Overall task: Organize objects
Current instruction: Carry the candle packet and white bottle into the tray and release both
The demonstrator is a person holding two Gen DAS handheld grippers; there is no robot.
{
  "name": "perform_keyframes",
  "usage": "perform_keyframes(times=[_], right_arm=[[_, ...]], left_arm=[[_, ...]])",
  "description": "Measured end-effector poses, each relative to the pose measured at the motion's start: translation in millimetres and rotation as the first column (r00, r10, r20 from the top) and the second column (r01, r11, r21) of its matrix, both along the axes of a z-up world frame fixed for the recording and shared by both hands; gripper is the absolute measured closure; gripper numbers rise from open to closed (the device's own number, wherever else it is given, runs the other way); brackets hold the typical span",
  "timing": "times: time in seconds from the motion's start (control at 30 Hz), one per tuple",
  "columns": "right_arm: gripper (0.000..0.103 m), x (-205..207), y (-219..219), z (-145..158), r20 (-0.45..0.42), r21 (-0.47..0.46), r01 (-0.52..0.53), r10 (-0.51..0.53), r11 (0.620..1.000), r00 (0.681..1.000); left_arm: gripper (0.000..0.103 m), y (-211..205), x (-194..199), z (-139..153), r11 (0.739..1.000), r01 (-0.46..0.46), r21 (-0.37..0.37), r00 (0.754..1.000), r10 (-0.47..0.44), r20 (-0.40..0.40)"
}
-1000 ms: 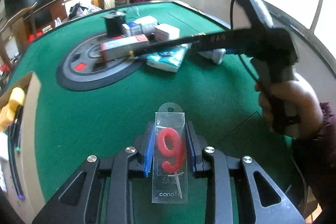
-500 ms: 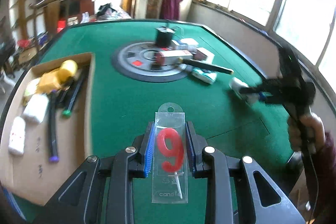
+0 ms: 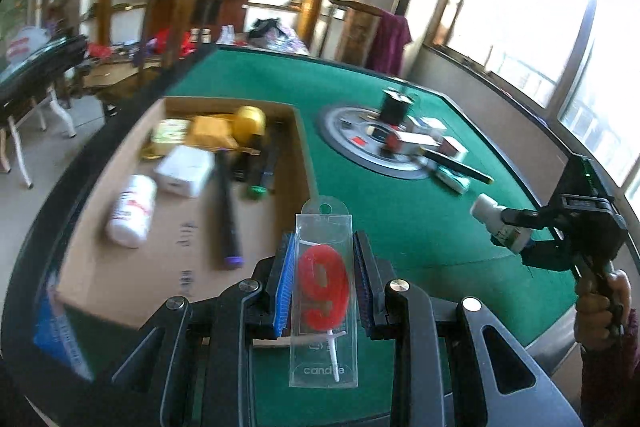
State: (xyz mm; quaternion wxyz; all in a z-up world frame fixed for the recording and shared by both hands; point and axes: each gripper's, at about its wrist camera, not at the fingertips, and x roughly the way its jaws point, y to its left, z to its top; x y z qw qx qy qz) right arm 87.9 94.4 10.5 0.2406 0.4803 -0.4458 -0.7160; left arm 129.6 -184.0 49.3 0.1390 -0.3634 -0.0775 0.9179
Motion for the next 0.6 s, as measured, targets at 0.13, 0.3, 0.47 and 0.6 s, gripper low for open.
perform_keyframes(times=[0.13, 0.3, 0.47, 0.6], right_arm=[[0.071, -21, -45, 9, -0.007, -0.025, -0.075, 0.075, 0.997, 0.997], [0.071, -47, -102, 16, -0.013, -0.002, -0.174, 0.174, 0.985, 0.985], [0.07, -62, -148, 16, -0.019, 0.022, -0.253, 0.254, 0.967, 0.967], [0.07, -67, -173, 13, -0.011, 0.052, -0.291, 0.292, 0.955, 0.956]], left_arm=[[0.079, -33, -1, -5, 0.998, -0.063, 0.013, 0.998, 0.063, 0.015], [0.079, -64, -12, -19, 0.992, -0.122, 0.03, 0.991, 0.121, 0.049], [0.079, -83, -25, -31, 0.988, -0.15, 0.036, 0.986, 0.147, 0.084], [0.079, -91, -34, -38, 0.987, -0.153, 0.047, 0.984, 0.148, 0.097]])
